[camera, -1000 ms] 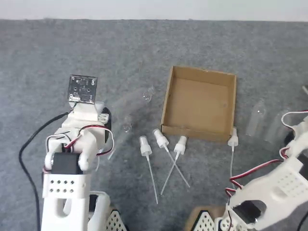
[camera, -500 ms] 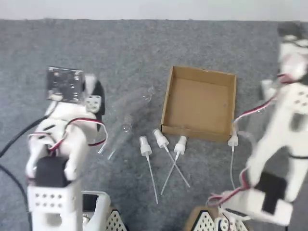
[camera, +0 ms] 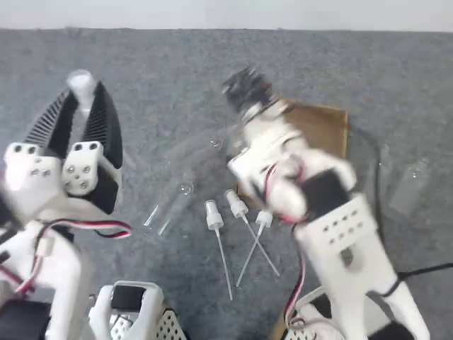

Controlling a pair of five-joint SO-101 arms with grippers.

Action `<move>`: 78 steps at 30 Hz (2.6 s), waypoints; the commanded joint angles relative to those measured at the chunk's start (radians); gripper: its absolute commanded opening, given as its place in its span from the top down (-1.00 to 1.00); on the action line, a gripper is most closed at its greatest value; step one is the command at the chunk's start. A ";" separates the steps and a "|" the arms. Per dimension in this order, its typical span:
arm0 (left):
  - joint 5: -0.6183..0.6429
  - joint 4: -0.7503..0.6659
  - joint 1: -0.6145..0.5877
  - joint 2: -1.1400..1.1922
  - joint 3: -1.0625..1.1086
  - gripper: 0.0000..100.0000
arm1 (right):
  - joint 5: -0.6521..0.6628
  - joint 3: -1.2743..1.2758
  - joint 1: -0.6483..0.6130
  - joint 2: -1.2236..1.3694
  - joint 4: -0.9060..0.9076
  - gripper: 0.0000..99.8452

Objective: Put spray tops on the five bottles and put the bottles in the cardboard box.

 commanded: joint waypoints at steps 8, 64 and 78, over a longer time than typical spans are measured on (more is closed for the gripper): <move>0.117 -0.141 0.063 -0.008 0.022 0.98 | -0.021 0.407 -0.214 -0.200 -0.398 0.99; -0.011 -0.160 0.169 -0.018 0.550 0.71 | -0.170 0.594 -0.209 -0.266 -0.834 0.99; -0.068 -0.003 0.040 -0.018 0.312 0.66 | -0.129 0.640 -0.191 -0.257 -0.897 0.99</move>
